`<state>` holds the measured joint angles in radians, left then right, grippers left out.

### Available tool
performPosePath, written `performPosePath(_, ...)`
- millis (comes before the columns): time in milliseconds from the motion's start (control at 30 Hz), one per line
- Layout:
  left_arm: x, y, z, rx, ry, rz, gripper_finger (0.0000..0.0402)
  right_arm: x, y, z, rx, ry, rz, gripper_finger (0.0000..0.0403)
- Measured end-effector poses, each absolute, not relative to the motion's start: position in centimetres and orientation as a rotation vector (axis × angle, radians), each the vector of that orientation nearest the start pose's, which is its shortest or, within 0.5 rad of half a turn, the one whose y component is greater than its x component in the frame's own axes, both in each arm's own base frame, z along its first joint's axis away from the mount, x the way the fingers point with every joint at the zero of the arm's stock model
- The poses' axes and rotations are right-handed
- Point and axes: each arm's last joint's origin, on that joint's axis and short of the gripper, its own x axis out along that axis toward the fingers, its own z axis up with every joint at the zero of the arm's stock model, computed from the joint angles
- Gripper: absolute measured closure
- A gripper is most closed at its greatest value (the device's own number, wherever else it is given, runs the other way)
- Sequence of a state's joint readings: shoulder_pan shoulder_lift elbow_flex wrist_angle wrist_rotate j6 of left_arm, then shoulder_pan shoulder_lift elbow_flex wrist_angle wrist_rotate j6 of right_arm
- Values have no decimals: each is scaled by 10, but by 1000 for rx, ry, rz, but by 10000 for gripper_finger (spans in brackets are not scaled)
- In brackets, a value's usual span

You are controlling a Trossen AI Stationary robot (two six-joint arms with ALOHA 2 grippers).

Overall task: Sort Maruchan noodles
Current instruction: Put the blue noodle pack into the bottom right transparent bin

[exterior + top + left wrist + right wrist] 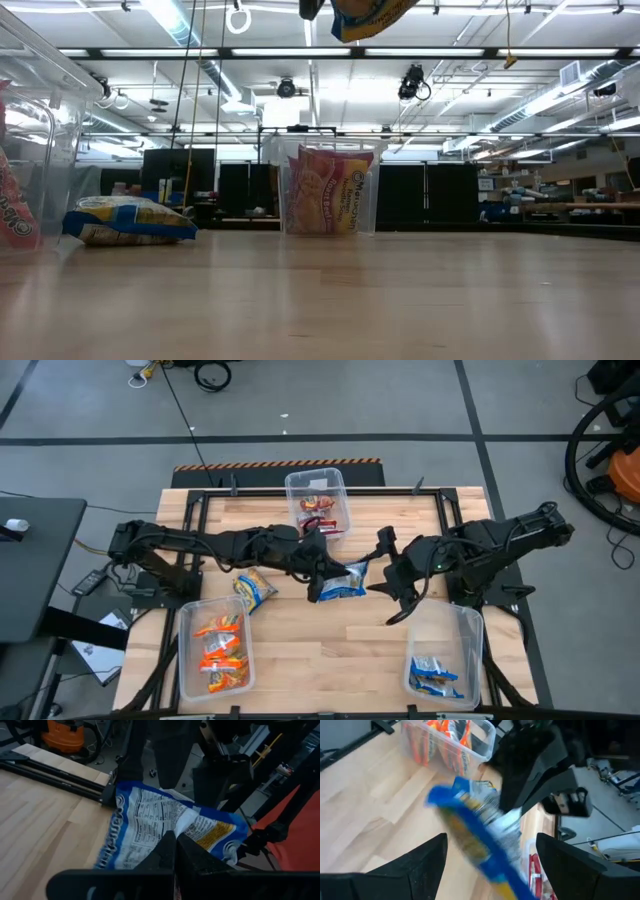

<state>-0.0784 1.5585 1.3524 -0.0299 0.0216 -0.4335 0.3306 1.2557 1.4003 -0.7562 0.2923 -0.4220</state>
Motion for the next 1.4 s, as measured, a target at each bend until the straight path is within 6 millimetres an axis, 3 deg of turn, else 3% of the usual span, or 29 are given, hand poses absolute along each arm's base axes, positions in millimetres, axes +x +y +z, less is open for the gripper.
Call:
performPosePath(200,364,-29,352,-425,250,-48,398,252,73,387,-666,588,150,121)
performPosePath(633,363,-28,352,-424,253,-45,396,257,74,384,-672,604,100,314)
performPosePath(800,364,-25,352,-417,254,-38,376,257,74,384,-667,604,111,387)
performPosePath(900,364,-23,353,-400,249,-34,349,256,74,383,-640,617,106,393)
performPosePath(1033,356,-17,362,-376,225,-33,299,256,71,381,-543,642,128,397)
performPosePath(1200,324,-3,390,-212,185,24,242,247,70,376,-251,728,101,398)
performPosePath(1400,288,-4,408,-181,203,217,230,199,76,394,306,899,7,400)
